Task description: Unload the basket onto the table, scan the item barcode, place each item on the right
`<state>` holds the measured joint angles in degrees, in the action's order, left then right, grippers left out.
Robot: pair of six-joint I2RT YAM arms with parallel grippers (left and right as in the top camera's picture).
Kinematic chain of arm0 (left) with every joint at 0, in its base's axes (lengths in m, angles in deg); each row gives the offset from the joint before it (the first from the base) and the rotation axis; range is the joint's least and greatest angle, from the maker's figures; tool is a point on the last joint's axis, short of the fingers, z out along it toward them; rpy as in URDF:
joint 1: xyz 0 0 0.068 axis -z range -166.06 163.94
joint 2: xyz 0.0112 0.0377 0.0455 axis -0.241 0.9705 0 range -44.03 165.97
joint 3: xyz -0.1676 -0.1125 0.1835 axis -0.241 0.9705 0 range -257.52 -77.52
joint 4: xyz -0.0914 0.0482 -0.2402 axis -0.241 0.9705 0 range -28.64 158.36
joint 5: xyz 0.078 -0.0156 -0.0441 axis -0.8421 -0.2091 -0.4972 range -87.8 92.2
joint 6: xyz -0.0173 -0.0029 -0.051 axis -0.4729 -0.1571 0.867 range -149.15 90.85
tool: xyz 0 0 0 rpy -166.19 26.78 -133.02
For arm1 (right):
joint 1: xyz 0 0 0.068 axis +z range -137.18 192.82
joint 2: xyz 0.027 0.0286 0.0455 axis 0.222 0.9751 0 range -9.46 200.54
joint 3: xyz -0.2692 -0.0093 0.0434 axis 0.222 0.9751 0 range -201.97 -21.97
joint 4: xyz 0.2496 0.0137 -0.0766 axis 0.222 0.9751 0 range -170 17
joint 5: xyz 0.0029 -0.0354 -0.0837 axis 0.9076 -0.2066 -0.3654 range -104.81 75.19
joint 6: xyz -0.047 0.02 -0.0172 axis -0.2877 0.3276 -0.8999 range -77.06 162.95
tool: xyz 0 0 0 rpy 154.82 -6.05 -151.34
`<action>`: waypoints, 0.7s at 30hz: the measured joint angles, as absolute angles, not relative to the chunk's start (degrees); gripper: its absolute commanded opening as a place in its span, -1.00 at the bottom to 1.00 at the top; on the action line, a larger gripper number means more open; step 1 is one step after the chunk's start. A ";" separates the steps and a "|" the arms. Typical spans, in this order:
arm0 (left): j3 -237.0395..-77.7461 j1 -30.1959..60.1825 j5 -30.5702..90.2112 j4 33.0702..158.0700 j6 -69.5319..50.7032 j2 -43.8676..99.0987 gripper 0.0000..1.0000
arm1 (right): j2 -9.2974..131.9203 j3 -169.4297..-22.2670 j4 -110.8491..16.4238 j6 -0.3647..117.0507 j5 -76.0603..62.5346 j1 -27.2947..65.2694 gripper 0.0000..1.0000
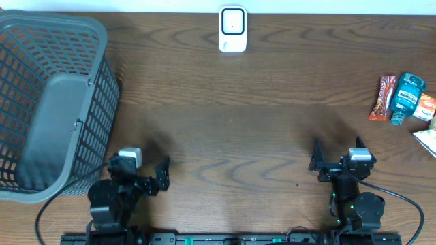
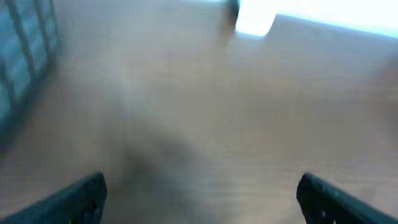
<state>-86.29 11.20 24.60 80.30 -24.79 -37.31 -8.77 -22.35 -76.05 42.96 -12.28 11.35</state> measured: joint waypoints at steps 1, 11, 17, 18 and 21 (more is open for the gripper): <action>-85.75 11.88 24.36 77.16 -24.27 -38.29 0.96 | -8.77 -22.35 -76.03 42.93 -12.28 11.35 0.99; -79.45 15.42 16.77 63.43 -22.50 -43.34 0.96 | -8.77 -22.35 -76.03 42.96 -12.33 11.35 0.99; -79.41 16.69 7.53 64.26 -22.56 -43.34 0.96 | -8.77 -22.35 -76.03 42.96 -12.33 11.35 0.99; -79.41 16.69 6.65 64.33 -22.78 -43.34 0.96 | -8.77 -22.35 -76.03 42.96 -12.33 11.35 0.99; -79.39 16.69 5.32 64.39 -23.17 -43.34 0.96 | -8.77 -22.35 -76.03 42.96 -12.35 11.35 0.98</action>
